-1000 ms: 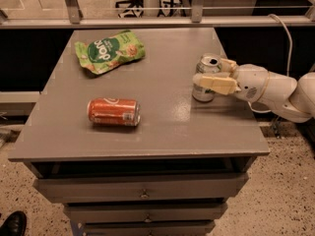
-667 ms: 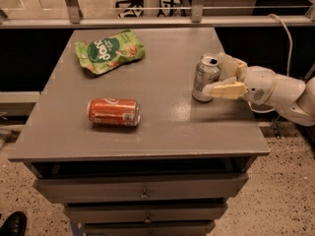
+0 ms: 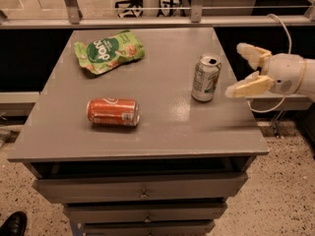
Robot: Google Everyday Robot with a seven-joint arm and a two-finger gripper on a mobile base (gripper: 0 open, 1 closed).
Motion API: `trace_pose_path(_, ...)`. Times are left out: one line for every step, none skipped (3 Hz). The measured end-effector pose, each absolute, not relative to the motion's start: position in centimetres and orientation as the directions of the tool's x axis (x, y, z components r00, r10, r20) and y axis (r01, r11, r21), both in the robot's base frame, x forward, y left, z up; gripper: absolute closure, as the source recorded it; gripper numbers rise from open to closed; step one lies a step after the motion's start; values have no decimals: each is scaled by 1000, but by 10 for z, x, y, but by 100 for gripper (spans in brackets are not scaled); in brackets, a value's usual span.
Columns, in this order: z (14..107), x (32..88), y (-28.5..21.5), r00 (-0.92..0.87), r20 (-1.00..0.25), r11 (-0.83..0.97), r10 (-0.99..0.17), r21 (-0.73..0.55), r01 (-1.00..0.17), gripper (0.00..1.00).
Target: Place 7up can upright
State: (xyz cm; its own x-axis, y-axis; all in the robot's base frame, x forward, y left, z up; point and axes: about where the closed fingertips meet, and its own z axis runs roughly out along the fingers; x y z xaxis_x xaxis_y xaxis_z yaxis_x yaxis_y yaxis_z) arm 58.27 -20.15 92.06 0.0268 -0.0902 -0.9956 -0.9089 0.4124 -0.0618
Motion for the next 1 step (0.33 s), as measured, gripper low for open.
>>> trace_pose_path(924,580,-206,33,-993,404,-109,-74,-912,0)
